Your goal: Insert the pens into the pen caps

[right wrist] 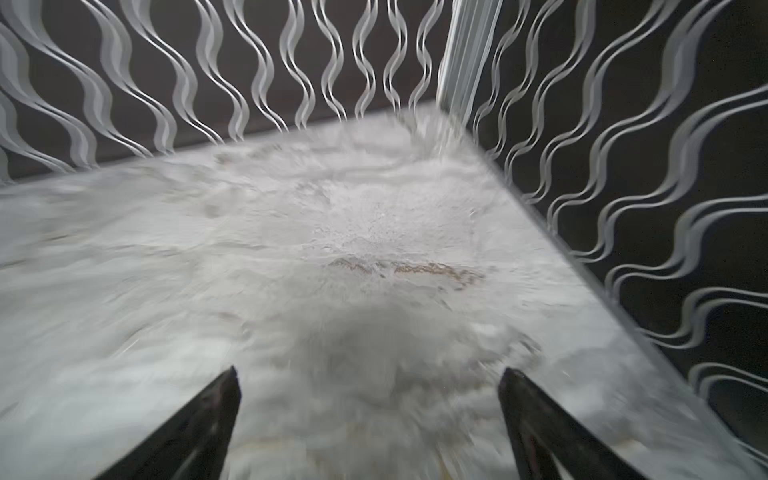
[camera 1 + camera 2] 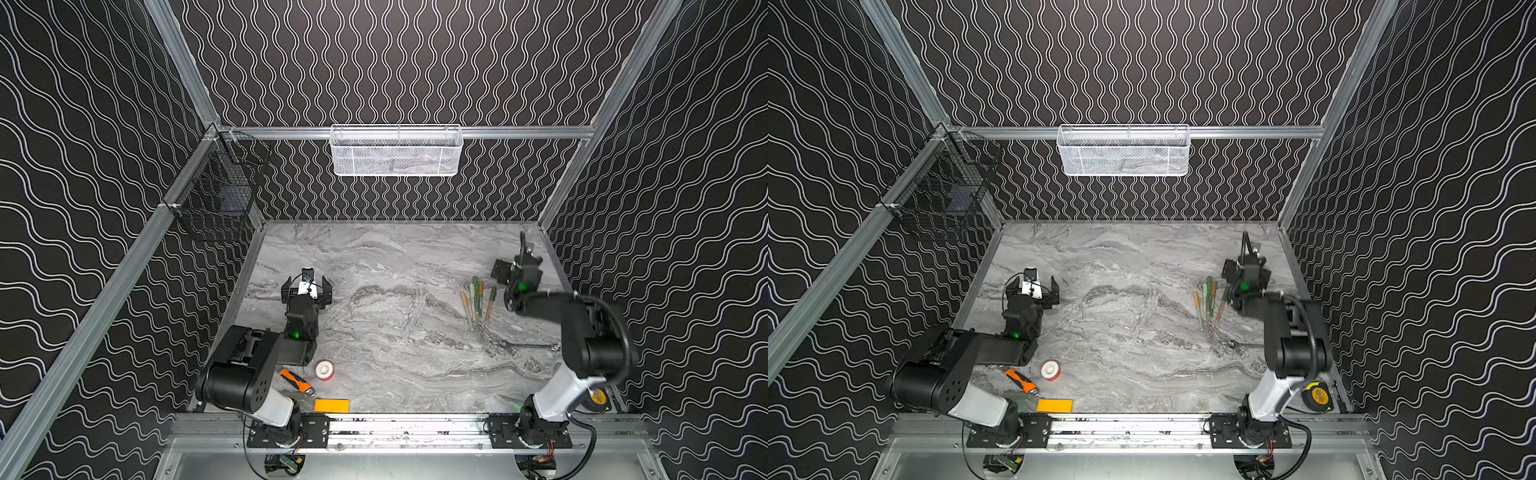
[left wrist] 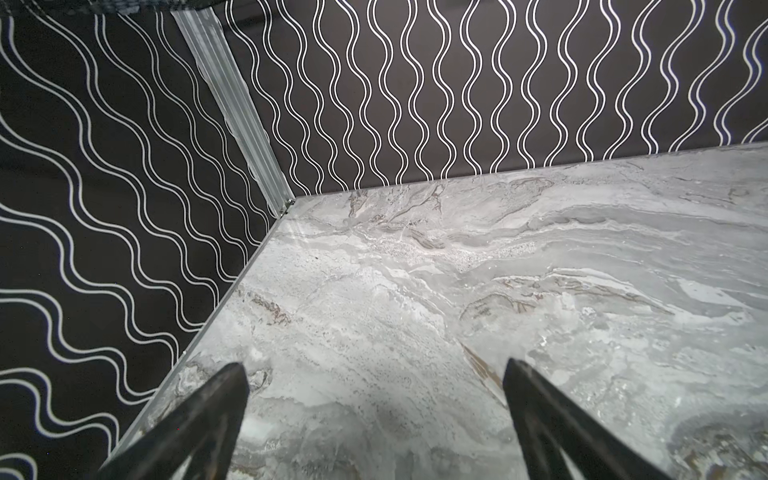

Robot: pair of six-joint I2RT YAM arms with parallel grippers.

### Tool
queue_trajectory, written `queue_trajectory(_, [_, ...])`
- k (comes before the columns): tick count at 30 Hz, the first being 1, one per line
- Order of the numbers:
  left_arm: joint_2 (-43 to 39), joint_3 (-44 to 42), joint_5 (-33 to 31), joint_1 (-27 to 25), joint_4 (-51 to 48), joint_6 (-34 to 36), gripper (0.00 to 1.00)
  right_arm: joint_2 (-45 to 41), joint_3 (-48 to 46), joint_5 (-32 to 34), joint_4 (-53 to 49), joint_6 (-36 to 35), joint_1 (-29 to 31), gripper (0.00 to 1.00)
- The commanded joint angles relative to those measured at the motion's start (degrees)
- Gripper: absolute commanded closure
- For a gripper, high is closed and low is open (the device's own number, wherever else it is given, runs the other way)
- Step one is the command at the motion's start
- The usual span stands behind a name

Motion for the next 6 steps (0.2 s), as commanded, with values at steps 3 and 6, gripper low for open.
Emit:
queue_trajectory(3, [-0.13,0.50,1.22,0.40,0.16,-0.70,0.01,-7.79,-9.11,-13.38,-4.21,-2.30,-0.76,0.01])
queue_trajectory(6, [-0.15,0.50,1.25,0.44,0.29,-0.62,0.01,-17.44,-24.14,-10.32,14.96,0.34,-2.80,0.01])
